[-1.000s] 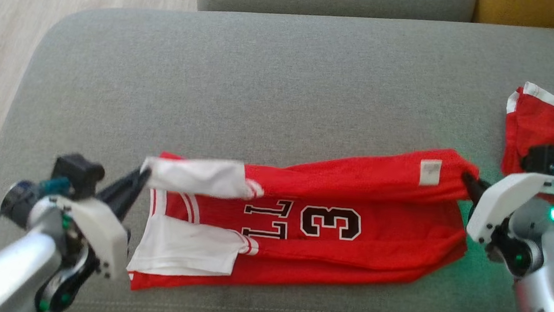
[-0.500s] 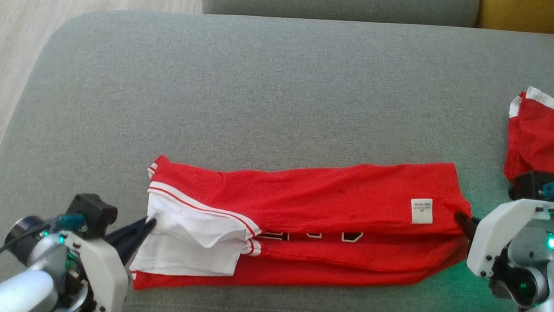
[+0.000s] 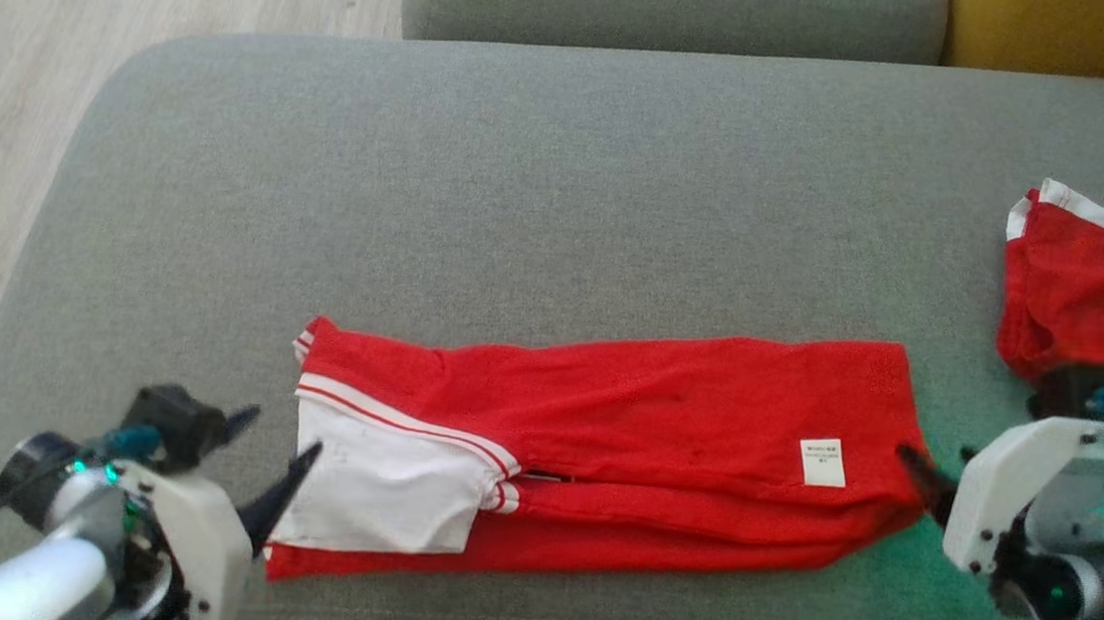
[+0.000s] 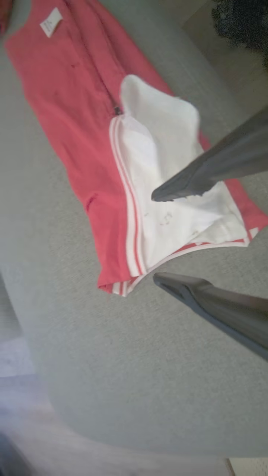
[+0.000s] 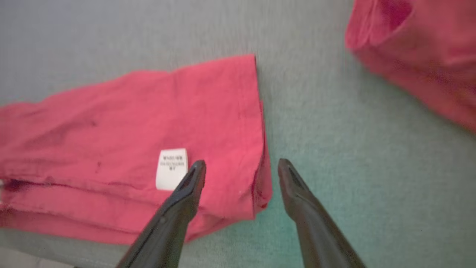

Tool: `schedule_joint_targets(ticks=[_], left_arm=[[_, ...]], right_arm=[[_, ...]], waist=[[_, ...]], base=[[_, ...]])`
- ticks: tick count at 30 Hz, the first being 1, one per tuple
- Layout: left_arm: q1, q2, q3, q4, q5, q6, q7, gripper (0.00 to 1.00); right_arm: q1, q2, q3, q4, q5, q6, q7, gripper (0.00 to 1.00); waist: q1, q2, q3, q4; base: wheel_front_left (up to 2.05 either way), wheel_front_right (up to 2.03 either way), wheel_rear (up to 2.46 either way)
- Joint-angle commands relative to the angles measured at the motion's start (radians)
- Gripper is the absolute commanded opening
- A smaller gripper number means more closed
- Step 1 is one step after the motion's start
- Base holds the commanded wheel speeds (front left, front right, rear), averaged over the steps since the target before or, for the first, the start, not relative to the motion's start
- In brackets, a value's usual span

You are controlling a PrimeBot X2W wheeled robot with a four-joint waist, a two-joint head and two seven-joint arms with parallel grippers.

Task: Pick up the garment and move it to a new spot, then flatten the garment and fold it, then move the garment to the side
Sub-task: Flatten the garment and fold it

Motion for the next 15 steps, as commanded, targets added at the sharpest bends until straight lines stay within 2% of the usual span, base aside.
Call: schedule_joint_targets(ticks=[1,5,9,15], left_arm=[[-0.04,0.03,0.069,-0.018,-0.003,0.012,-0.023,1.0],[-0.038,0.006,0.141,-0.022,-0.03,0.072,-0.117,1.0],[-0.014,-0.039,0.24,-0.031,-0.088,0.142,-0.225,1.0],[0.063,-0.12,0.392,-0.035,-0.133,0.206,-0.279,1.0]], right_arm=[[-0.035,-0.002,0.008,-0.058,-0.005,0.0,-0.025,1.0],[-0.044,0.024,0.003,-0.124,0.004,0.0,-0.144,1.0],[-0.038,0.041,0.027,-0.184,0.009,0.0,-0.309,1.0],[0.024,0.071,0.036,-0.238,-0.027,0.0,-0.575,1.0]], waist=[[0.0,0.0,-0.005,0.0],[0.0,0.0,-0.019,0.001],[0.0,0.0,-0.033,0.002],[0.0,0.0,-0.056,0.009]], base=[[0.0,0.0,0.0],[0.0,0.0,0.0],[0.0,0.0,0.0],[0.0,0.0,0.0]])
